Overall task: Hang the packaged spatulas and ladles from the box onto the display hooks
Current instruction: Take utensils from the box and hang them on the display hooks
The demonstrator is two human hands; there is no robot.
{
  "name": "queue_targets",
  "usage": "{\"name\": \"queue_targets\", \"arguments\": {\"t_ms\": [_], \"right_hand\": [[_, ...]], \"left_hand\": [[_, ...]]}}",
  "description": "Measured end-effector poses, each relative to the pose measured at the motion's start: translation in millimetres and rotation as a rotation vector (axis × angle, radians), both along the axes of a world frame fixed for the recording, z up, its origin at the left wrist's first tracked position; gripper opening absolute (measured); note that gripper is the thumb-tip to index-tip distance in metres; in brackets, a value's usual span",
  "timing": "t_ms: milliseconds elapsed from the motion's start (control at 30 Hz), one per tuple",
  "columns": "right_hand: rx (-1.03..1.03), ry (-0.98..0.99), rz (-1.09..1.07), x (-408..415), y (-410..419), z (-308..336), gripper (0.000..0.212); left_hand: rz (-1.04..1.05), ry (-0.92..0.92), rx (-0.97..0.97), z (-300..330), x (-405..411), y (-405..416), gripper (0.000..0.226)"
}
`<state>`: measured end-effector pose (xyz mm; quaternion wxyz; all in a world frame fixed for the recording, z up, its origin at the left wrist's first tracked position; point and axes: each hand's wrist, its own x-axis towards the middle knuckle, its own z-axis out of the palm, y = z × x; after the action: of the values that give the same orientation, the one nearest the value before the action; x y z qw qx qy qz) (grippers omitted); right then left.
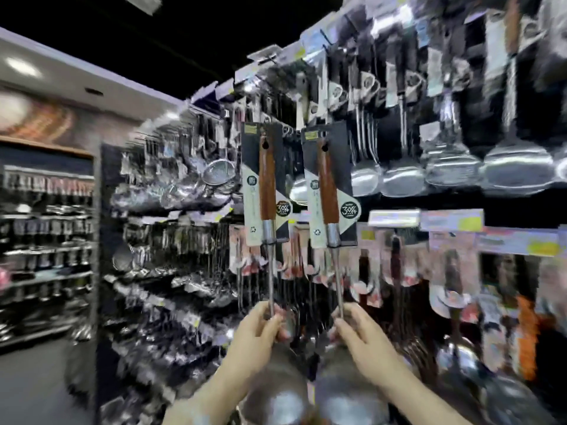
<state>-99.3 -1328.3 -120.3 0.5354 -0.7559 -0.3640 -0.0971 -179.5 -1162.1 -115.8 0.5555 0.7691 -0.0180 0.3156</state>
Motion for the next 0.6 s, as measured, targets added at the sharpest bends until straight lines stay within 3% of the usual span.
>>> {"name": "queue_targets", "arguments": {"t_ms": [233, 467, 600], "right_hand": [[0.025, -0.003, 0.078, 69.5, 134.4, 54.4, 0.012], [0.03, -0.134, -0.022, 134.1, 208.4, 106.2, 0.027], [0.042, -0.215, -0.141, 170.2, 234.1, 137.9, 0.024]], "left_hand": [[0.099, -0.013, -0.01, 55.3, 58.6, 123.3, 0.016], [0.038, -0.107, 0.018, 106.6, 136.0, 193.2, 0.014], [-0.047, -0.17, 0.084, 137.9, 186.7, 224.8, 0.012]]}}
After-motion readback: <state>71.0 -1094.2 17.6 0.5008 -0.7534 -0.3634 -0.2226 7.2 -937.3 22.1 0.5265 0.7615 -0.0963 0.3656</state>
